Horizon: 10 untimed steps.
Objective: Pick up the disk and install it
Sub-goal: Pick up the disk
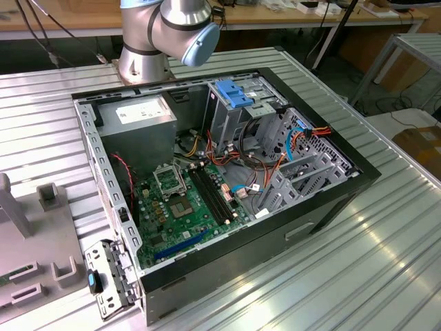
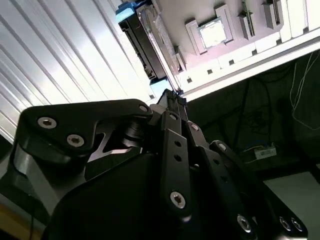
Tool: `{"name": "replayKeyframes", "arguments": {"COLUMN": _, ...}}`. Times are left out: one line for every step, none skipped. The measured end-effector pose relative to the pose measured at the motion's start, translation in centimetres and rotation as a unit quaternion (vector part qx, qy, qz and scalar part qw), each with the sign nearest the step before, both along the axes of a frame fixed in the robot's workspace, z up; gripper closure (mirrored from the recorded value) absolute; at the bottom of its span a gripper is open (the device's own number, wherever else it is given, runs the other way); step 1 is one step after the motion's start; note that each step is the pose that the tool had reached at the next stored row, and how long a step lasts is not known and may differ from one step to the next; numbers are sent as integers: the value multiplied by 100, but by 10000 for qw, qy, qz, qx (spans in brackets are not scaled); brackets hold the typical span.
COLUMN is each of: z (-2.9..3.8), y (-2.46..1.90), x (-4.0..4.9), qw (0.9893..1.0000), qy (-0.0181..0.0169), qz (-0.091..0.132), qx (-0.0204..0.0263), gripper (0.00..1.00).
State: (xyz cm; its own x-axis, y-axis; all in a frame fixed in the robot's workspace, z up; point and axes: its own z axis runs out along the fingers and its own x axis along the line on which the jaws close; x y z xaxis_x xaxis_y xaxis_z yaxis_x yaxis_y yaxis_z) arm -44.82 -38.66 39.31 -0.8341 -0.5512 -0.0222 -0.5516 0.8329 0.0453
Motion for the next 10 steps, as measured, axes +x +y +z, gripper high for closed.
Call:
{"name": "replayKeyframes", "arguments": {"z": 0, "y": 0, "x": 0, "qw": 9999, "qy": 0, "qz": 145, "qx": 0, "gripper": 89}}
{"name": "replayKeyframes", "arguments": {"z": 0, "y": 0, "x": 0, "qw": 9997, "qy": 0, "qz": 252, "qx": 0, "gripper": 89}}
{"name": "replayKeyframes", "arguments": {"z": 0, "y": 0, "x": 0, "qw": 9994, "qy": 0, "qz": 347, "qx": 0, "gripper": 89}}
{"name": "replayKeyframes", "arguments": {"z": 0, "y": 0, "x": 0, "qw": 9988, "qy": 0, "qz": 482, "qx": 0, "gripper": 89}}
{"name": "replayKeyframes", "arguments": {"z": 0, "y": 0, "x": 0, "qw": 9976, "qy": 0, "qz": 695, "qx": 0, "gripper": 89}}
{"name": "replayKeyframes", "arguments": {"z": 0, "y": 0, "x": 0, "qw": 9963, "qy": 0, "qz": 855, "qx": 0, "gripper": 89}}
{"name": "replayKeyframes", "arguments": {"z": 0, "y": 0, "x": 0, "qw": 9951, "qy": 0, "qz": 988, "qx": 0, "gripper": 89}}
{"name": "replayKeyframes", "arguments": {"z": 0, "y": 0, "x": 0, "qw": 9942, "qy": 0, "qz": 1076, "qx": 0, "gripper": 89}}
{"name": "replayKeyframes", "arguments": {"z": 0, "y": 0, "x": 0, "qw": 9915, "qy": 0, "qz": 1300, "qx": 0, "gripper": 89}}
{"name": "replayKeyframes", "arguments": {"z": -1, "y": 0, "x": 0, "qw": 9893, "qy": 1, "qz": 1459, "qx": 0, "gripper": 83}}
